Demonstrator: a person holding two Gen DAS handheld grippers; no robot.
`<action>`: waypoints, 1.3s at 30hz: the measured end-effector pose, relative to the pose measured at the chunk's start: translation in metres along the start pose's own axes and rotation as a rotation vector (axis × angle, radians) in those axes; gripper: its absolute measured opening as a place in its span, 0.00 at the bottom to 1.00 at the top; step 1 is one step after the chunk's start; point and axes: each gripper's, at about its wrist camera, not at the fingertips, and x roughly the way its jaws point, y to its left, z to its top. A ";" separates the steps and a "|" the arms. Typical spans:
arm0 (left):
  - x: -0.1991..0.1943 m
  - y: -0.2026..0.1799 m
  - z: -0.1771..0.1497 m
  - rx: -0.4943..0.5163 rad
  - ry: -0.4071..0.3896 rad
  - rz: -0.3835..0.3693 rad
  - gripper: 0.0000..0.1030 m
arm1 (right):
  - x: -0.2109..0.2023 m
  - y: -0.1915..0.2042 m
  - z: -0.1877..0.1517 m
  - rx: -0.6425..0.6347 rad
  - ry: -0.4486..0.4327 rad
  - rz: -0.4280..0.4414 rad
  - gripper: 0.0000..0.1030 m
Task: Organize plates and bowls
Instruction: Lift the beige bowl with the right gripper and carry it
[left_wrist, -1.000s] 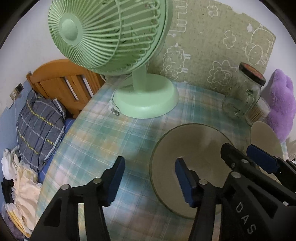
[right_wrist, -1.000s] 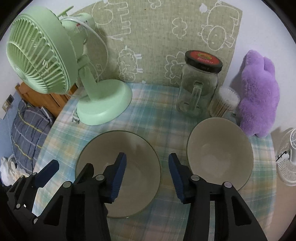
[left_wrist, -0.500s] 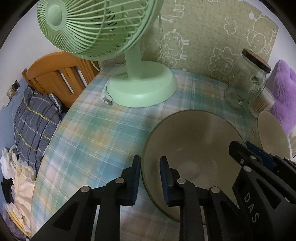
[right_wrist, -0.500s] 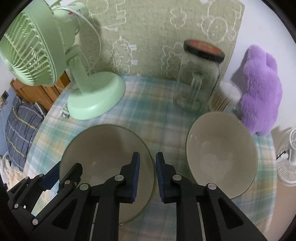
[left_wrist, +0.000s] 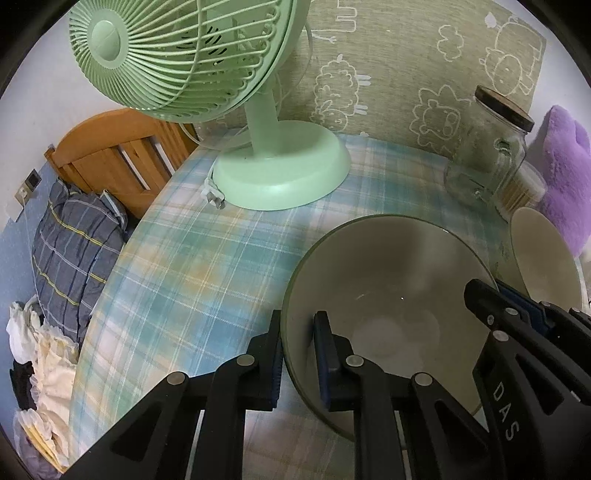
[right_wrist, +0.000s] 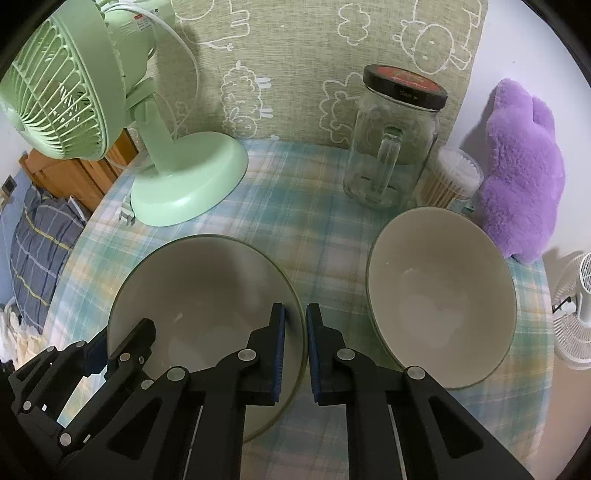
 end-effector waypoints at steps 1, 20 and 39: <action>-0.001 0.000 -0.001 0.001 0.000 0.001 0.12 | -0.002 0.000 -0.001 0.001 0.001 0.000 0.14; -0.079 0.012 -0.021 0.019 -0.060 0.000 0.12 | -0.078 0.004 -0.029 0.017 -0.046 0.006 0.14; -0.161 0.027 -0.053 0.069 -0.129 -0.074 0.12 | -0.171 0.015 -0.069 0.076 -0.116 -0.055 0.13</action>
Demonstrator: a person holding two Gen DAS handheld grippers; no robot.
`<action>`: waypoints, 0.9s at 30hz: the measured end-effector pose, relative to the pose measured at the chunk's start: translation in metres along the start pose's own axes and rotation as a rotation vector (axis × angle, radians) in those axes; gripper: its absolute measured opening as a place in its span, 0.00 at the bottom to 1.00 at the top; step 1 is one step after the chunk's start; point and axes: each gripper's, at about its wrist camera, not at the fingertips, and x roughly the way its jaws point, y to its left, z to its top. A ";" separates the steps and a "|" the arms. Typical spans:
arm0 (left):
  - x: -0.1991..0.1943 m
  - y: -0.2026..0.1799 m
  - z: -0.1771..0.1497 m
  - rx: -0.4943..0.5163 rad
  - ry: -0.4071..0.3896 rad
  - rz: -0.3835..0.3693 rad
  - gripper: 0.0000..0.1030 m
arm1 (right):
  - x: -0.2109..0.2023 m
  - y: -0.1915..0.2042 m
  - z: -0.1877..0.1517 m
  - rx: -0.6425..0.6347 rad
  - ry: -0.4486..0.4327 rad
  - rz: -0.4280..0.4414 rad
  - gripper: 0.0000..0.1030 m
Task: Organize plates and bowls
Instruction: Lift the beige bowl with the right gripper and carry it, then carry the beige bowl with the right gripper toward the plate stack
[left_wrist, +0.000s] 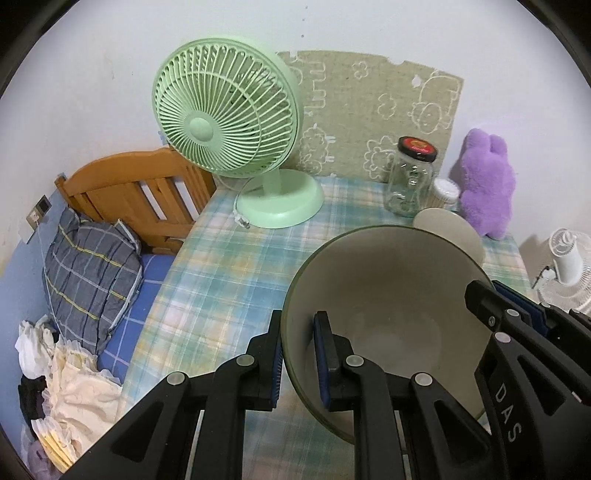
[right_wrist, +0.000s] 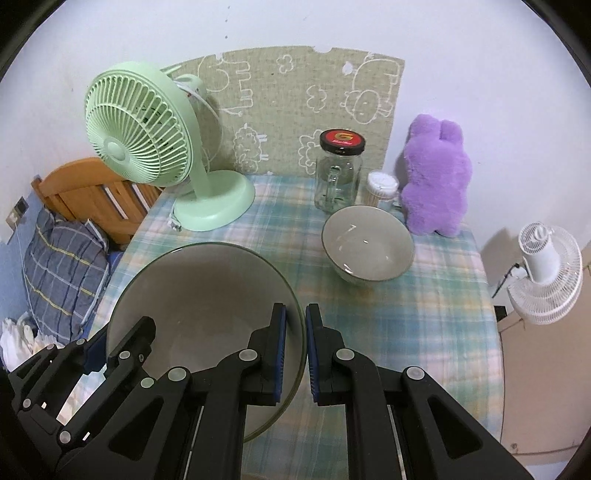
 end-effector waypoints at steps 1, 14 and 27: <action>-0.004 0.000 -0.002 0.003 -0.005 -0.007 0.12 | -0.006 0.000 -0.002 0.004 -0.005 -0.004 0.13; -0.039 0.005 -0.051 0.052 0.001 -0.069 0.12 | -0.055 0.000 -0.053 0.066 -0.029 -0.056 0.13; -0.035 0.004 -0.111 0.101 0.058 -0.132 0.12 | -0.062 0.001 -0.121 0.125 0.016 -0.109 0.13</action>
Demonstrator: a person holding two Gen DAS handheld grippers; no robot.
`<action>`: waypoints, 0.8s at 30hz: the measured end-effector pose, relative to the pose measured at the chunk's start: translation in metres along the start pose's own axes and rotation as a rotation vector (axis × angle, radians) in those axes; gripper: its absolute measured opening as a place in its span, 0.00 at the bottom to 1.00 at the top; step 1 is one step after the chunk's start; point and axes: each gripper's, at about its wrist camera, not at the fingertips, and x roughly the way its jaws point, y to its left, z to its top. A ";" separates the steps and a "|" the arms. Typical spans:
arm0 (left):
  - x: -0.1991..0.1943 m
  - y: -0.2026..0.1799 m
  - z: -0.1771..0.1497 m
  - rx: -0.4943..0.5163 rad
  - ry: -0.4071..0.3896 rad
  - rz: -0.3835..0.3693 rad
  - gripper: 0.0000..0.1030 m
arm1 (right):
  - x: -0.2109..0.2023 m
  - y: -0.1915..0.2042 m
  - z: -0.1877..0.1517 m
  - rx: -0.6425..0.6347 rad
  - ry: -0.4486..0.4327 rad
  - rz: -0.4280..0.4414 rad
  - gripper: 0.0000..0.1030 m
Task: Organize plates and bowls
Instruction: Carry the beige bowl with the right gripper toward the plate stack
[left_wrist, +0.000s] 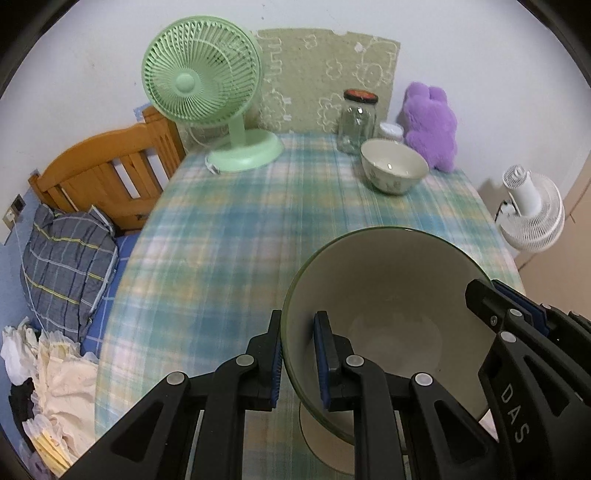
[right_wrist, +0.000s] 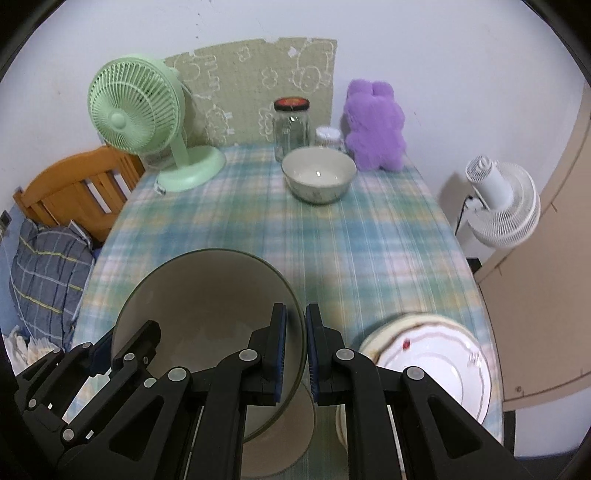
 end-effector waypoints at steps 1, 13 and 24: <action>0.002 -0.001 -0.004 0.002 0.005 -0.004 0.12 | 0.001 0.000 -0.006 0.002 0.007 -0.006 0.13; 0.017 -0.005 -0.033 0.005 0.065 -0.051 0.12 | 0.013 -0.010 -0.039 0.029 0.070 -0.025 0.13; 0.029 -0.003 -0.046 0.013 0.107 -0.046 0.12 | 0.025 -0.011 -0.054 0.053 0.126 -0.023 0.13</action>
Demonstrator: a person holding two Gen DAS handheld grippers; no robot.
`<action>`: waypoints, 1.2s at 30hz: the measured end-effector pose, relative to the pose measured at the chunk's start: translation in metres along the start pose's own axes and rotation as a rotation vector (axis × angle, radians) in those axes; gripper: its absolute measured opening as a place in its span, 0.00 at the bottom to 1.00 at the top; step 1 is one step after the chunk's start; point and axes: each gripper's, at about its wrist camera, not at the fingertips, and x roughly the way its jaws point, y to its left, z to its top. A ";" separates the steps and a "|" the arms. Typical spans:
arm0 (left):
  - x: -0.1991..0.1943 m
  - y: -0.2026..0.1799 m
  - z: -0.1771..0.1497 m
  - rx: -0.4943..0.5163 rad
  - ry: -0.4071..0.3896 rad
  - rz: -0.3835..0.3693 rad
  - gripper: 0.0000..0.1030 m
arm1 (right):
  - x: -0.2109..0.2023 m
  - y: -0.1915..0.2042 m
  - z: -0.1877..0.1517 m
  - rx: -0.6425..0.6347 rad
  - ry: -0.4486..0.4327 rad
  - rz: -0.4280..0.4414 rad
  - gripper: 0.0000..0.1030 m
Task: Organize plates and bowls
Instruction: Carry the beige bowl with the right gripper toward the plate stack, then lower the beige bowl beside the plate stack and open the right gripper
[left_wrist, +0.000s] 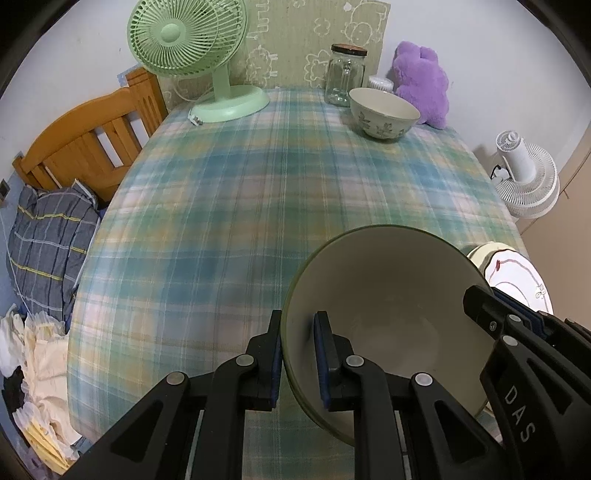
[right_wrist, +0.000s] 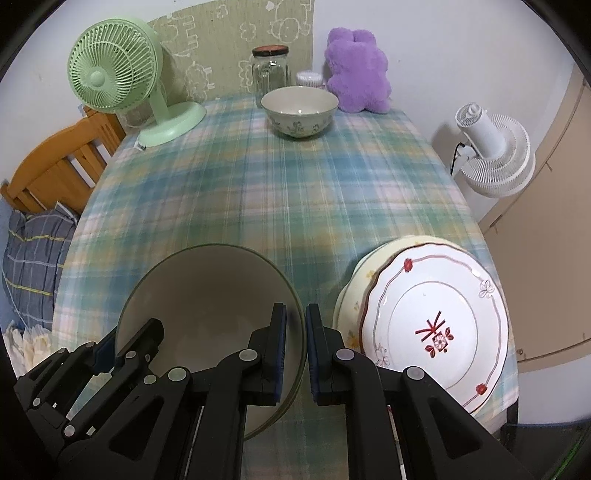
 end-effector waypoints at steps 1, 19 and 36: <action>0.001 0.001 -0.001 -0.001 0.004 0.000 0.12 | 0.002 0.000 -0.001 0.000 0.004 0.000 0.13; 0.013 -0.007 -0.013 0.079 0.007 0.045 0.12 | 0.020 0.004 -0.016 -0.011 0.027 -0.030 0.13; 0.012 -0.003 -0.011 0.104 0.070 -0.006 0.67 | 0.025 0.004 -0.020 0.003 0.089 0.011 0.46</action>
